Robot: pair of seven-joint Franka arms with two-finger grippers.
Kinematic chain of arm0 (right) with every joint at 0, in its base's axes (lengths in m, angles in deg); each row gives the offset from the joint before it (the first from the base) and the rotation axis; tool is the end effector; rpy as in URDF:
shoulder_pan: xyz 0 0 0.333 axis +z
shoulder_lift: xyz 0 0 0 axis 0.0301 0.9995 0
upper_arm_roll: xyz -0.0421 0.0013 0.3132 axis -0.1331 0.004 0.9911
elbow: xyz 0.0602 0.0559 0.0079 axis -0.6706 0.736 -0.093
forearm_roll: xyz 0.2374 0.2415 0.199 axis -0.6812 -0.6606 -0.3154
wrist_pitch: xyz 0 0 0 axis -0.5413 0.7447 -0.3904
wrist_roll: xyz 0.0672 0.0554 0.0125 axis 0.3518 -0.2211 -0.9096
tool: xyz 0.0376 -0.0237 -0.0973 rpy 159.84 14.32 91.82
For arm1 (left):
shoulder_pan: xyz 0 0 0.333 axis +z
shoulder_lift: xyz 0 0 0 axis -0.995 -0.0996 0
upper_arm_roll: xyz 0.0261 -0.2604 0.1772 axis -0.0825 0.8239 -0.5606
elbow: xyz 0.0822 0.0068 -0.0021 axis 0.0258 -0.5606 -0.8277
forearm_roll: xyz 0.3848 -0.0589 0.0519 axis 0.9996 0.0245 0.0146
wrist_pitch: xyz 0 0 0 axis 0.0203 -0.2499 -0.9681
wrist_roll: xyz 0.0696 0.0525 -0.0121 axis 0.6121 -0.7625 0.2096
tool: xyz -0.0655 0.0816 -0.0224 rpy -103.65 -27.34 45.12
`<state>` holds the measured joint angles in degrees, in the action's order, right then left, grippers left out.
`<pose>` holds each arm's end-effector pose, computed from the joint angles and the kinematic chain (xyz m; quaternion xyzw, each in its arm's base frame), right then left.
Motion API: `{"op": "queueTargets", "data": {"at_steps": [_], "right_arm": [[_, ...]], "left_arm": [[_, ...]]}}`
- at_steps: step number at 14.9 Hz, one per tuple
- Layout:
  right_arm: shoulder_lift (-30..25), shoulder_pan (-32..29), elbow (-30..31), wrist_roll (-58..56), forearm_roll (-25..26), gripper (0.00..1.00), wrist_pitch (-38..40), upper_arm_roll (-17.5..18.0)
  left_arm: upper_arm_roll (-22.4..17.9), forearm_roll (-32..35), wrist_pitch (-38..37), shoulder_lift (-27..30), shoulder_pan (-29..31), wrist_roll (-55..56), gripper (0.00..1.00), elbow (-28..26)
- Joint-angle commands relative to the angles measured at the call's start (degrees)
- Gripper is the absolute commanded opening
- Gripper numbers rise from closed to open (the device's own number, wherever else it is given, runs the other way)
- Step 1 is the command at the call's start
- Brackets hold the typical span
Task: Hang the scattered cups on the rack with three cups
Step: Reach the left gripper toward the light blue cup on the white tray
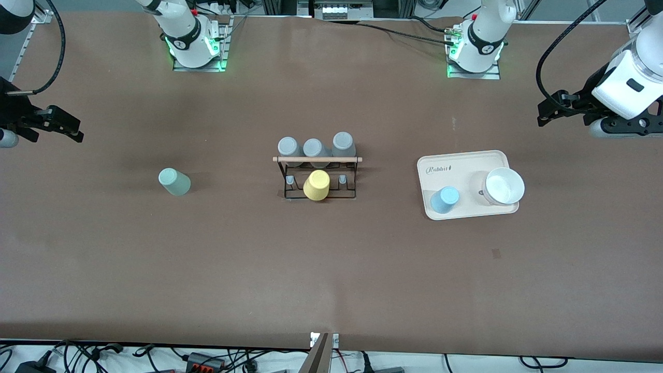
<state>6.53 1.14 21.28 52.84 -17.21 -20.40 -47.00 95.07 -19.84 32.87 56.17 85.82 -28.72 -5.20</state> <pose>0.5583 -0.0343 0.5807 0.9997 0.0057 0.0173 0.0132 0.5430 -0.0505 0.6123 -0.9990 -0.0184 0.0402 0.0029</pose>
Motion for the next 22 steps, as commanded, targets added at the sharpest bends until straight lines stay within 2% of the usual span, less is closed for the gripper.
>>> {"op": "queueTargets", "data": {"at_steps": [1, 7, 13, 18, 20, 22], "right_arm": [[-0.64, -0.47, -0.30, -0.60, -0.49, 1.00, 0.82, 0.40], [-0.55, -0.38, -0.22, -0.60, -0.49, 1.00, 0.55, 0.49], [-0.55, -0.38, -0.13, -0.60, -0.40, 1.00, 0.73, 0.49], [-0.55, -0.38, 0.05, -0.60, -0.40, 1.00, 0.64, 0.49], [-0.55, -0.38, 0.05, -0.60, -0.05, 1.00, 0.47, 0.49], [-0.55, -0.38, 0.05, -0.69, -0.05, 1.00, 0.29, 0.49]], "left_arm": [[-0.12, -1.29, 0.13, 1.58, 1.09, -1.49, 1.00, -1.56], [-0.03, -2.52, 0.39, 0.79, 1.54, -1.58, 1.00, -0.77], [0.67, -2.69, -1.45, -7.91, 0.22, -1.58, 1.00, 3.71], [0.94, -3.22, -1.02, -13.17, -0.48, -2.63, 1.00, 3.72], [1.29, -3.22, 1.60, -15.99, -1.45, -2.46, 1.00, 3.89], [1.46, -5.23, 7.83, -19.23, -1.54, -2.64, 1.00, 3.80]]}}
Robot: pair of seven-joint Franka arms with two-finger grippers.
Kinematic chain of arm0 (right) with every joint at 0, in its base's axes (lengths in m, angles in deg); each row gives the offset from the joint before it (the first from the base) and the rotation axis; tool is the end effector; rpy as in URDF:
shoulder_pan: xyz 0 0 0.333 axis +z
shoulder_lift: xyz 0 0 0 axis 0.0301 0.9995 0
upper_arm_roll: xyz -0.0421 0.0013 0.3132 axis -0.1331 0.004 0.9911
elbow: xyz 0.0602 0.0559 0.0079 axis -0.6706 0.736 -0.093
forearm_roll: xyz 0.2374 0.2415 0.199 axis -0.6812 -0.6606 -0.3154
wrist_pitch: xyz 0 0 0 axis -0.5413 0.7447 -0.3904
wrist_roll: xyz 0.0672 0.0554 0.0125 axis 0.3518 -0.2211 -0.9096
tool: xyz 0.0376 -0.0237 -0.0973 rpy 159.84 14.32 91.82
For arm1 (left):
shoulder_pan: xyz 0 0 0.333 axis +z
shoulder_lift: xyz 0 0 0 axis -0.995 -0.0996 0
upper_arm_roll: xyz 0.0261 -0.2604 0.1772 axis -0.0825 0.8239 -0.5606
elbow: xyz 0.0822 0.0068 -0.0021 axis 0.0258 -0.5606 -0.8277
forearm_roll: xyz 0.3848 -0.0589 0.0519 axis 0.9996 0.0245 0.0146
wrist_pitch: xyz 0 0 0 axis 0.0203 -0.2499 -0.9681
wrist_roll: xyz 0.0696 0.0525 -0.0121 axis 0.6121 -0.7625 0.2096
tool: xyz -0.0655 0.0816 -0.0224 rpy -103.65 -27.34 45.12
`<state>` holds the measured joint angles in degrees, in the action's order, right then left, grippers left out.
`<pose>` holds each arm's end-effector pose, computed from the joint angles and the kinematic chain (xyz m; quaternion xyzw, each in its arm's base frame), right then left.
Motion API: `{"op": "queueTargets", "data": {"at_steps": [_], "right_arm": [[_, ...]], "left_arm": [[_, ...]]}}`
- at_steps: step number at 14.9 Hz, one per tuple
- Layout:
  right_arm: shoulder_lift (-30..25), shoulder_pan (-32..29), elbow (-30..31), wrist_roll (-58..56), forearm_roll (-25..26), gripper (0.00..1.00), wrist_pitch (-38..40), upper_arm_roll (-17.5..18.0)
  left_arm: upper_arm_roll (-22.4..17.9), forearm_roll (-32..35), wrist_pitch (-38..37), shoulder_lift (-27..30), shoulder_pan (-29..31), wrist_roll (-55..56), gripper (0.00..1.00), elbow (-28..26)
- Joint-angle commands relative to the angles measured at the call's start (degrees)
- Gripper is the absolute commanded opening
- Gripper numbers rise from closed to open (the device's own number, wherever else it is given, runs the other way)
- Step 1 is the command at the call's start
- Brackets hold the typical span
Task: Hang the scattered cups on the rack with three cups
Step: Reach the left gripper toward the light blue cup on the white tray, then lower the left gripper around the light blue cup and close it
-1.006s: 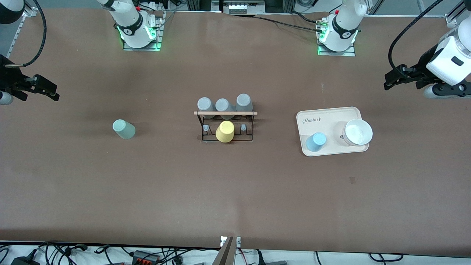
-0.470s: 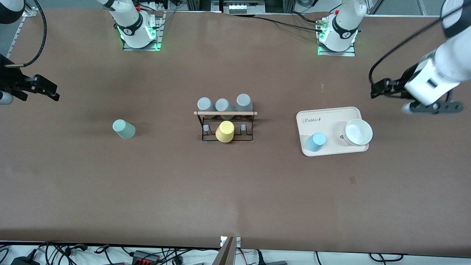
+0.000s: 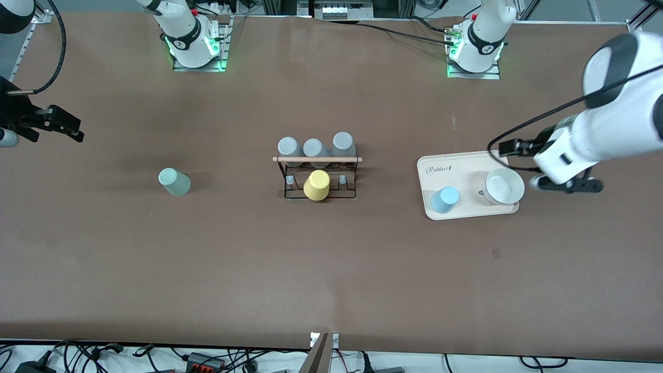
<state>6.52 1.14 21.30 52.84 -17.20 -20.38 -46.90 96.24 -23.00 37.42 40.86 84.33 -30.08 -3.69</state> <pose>0.5583 -0.0333 0.5806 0.9997 0.0066 0.0170 0.0133 0.6079 -0.0827 0.4761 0.9916 -0.0123 -0.1243 0.0324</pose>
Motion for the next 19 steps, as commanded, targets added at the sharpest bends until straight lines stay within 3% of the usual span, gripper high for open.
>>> {"op": "queueTargets", "data": {"at_steps": [1, 3, 9, 19], "right_arm": [[-0.45, -0.38, 0.03, -0.69, -0.06, 1.00, 0.27, 0.38], [-0.10, -0.38, -0.14, -0.78, -0.06, 1.00, 0.71, 0.47], [-0.01, -0.47, -0.23, -0.78, -0.06, 1.00, 0.89, 0.38], [0.61, -0.38, -0.23, -1.48, -0.23, 1.00, 0.89, 0.47]], "left_arm": [[0.29, -2.43, 6.01, -6.56, -0.49, -1.19, 1.00, 2.29], [0.29, -2.17, 10.15, -10.61, -1.02, -1.10, 1.00, 2.29], [0.38, -2.34, 13.41, -15.80, -1.89, -1.28, 1.00, 2.03], [0.38, -1.91, 13.24, -22.23, -4.80, -1.28, 1.00, 1.67]]}}
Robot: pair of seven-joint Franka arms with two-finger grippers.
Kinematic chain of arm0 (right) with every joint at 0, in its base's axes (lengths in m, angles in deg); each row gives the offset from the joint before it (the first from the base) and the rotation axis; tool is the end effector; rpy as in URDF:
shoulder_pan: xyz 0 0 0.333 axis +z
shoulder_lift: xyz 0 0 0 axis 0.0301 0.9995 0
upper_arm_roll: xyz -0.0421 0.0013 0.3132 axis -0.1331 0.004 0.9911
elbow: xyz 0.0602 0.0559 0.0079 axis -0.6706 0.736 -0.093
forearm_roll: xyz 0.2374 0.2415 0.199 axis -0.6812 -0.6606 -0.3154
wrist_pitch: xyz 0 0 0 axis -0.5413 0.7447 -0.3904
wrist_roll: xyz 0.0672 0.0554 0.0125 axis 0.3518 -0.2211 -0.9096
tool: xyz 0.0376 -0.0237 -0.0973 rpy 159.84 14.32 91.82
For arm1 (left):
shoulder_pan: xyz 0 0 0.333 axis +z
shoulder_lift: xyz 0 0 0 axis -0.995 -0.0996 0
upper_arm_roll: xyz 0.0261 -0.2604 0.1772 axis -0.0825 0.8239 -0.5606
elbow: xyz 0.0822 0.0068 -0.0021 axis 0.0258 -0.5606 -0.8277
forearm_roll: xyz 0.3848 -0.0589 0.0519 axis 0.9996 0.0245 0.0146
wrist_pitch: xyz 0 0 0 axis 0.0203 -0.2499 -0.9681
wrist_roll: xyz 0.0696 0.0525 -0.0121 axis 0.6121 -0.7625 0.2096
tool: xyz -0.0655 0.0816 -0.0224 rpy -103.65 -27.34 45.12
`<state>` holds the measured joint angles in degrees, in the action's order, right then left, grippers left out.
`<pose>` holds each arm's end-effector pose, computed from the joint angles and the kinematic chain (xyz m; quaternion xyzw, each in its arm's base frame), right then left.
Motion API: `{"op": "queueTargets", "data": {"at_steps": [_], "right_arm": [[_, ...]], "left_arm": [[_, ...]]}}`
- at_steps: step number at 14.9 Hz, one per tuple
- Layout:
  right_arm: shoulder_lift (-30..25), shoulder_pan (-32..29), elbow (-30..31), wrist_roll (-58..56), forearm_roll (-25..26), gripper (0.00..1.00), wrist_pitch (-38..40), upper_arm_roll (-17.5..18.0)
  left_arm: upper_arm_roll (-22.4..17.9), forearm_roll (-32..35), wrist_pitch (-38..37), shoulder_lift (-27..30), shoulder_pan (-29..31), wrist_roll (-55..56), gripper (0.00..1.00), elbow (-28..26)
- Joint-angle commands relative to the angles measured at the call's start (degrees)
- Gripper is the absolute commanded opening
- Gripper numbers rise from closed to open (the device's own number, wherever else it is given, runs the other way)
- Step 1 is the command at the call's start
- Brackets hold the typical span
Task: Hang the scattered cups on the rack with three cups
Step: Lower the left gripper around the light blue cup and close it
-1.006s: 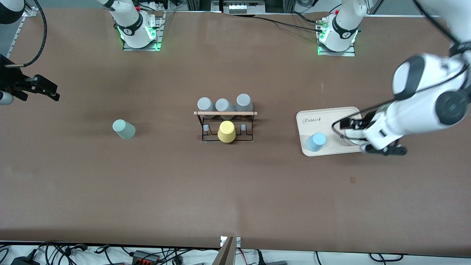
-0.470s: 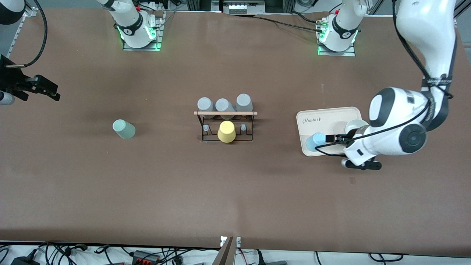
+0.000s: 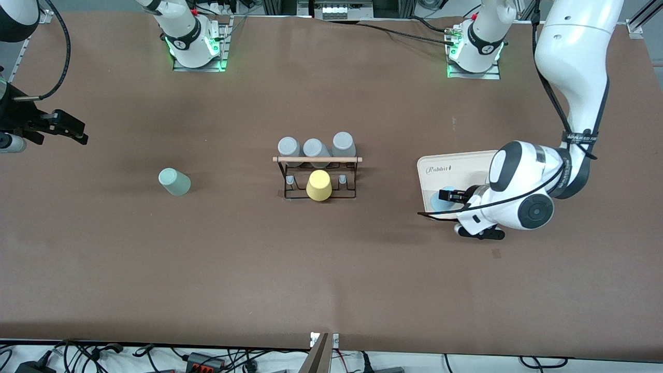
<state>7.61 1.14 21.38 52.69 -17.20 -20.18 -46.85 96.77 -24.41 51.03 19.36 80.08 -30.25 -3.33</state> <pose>0.5624 -0.0328 0.5689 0.9999 0.0085 0.0051 0.0130 0.6427 -0.1397 0.2529 0.9791 -0.0349 -0.1934 0.0531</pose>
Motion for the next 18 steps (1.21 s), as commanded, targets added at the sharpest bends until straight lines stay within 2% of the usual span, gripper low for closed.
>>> {"op": "queueTargets", "data": {"at_steps": [1, 9, 14, 18], "right_arm": [[-0.48, -0.39, -0.31, -1.33, -0.24, 1.00, 0.94, 0.43], [-0.39, -0.39, -0.31, -1.42, -0.24, 1.00, 1.39, 0.34], [-0.31, -0.47, -0.31, -1.33, -0.50, 1.00, 0.86, 0.34], [-0.22, -0.39, -0.40, -1.24, -0.59, 1.00, 0.68, 0.34]], "left_arm": [[-0.14, -0.41, -0.37, -1.16, -0.55, -1.19, 1.00, 1.31], [-0.14, -0.23, -0.19, -3.63, -1.07, -1.19, 0.98, 1.13], [-0.14, -0.06, -0.10, -4.33, -1.07, -1.19, 0.59, 1.57], [-0.14, -0.23, -0.36, -3.72, -0.99, -1.19, 0.44, 1.84]]}}
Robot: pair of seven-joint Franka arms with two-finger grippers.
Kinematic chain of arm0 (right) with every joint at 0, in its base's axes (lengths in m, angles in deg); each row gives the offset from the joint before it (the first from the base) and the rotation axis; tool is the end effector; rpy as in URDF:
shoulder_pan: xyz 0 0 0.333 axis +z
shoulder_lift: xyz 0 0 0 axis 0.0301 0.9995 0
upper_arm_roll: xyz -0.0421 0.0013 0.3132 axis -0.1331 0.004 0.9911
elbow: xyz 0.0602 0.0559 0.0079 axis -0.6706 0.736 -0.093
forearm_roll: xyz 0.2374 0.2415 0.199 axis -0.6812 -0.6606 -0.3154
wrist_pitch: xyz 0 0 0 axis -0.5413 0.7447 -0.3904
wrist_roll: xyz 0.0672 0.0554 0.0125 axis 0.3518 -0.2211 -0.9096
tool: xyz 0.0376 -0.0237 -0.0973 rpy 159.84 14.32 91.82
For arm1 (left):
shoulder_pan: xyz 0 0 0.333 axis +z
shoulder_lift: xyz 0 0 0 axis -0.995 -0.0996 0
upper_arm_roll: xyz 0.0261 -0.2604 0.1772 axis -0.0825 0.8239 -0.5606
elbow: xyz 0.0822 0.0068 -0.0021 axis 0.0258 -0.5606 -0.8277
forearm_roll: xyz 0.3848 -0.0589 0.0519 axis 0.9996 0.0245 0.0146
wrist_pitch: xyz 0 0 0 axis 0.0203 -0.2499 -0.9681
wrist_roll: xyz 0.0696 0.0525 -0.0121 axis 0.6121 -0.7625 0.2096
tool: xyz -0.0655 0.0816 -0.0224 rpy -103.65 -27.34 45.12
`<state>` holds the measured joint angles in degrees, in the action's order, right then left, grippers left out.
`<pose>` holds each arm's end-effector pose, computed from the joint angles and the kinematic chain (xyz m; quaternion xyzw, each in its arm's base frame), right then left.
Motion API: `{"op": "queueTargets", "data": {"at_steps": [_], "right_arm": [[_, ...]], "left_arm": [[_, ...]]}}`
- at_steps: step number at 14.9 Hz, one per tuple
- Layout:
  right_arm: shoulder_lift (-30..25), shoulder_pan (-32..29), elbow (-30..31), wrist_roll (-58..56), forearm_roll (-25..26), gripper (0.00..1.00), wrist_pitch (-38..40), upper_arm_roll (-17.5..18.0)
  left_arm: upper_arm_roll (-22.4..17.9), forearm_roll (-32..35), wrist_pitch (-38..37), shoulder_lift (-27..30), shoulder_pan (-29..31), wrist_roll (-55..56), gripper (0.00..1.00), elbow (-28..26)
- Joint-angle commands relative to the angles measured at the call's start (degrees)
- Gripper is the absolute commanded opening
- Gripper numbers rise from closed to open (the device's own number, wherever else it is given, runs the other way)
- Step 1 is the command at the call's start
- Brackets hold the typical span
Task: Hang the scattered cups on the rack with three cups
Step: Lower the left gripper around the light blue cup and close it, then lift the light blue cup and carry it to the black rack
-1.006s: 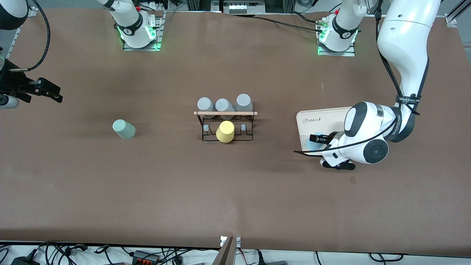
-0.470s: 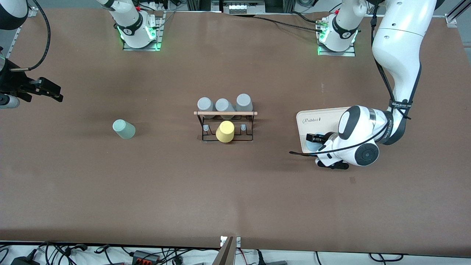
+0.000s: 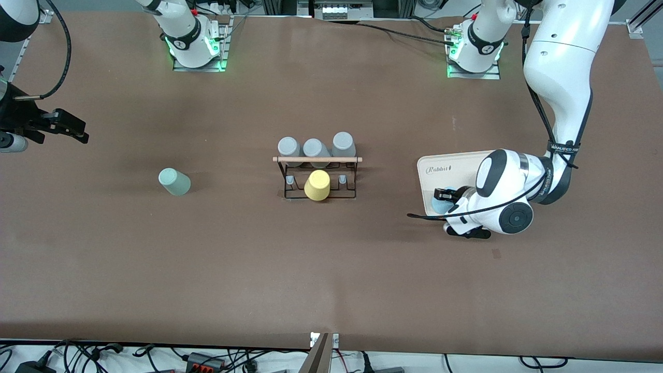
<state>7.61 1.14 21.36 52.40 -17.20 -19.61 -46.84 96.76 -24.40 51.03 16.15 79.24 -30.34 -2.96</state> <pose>0.5614 -0.0327 0.5682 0.9999 0.0110 0.0003 0.0127 0.6372 -0.1486 0.2190 0.9738 -0.0409 -0.2180 0.0511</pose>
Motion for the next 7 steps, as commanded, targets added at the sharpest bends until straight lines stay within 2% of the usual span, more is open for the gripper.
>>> {"op": "queueTargets", "data": {"at_steps": [1, 3, 5, 7], "right_arm": [[-0.13, -0.21, -0.39, -1.04, -0.59, 1.00, 0.12, 0.32], [-0.13, 0.14, -0.39, -1.04, -0.15, 1.00, 0.12, 0.32], [-0.13, 0.14, -0.30, -1.04, -0.15, 1.00, 0.29, 0.32], [-0.13, 0.14, -0.39, -1.04, -0.15, 1.00, 0.64, 0.32]], "left_arm": [[-0.14, -0.15, -0.54, -0.15, -0.05, -1.10, 0.40, 1.56], [-0.14, -0.41, -0.80, 2.30, -0.05, -0.84, 0.33, 1.65], [0.03, -0.59, -3.42, 7.21, -0.23, -0.66, 0.30, 1.73], [1.95, -0.59, -5.72, 10.82, -0.76, -0.84, 0.27, 2.35]]}}
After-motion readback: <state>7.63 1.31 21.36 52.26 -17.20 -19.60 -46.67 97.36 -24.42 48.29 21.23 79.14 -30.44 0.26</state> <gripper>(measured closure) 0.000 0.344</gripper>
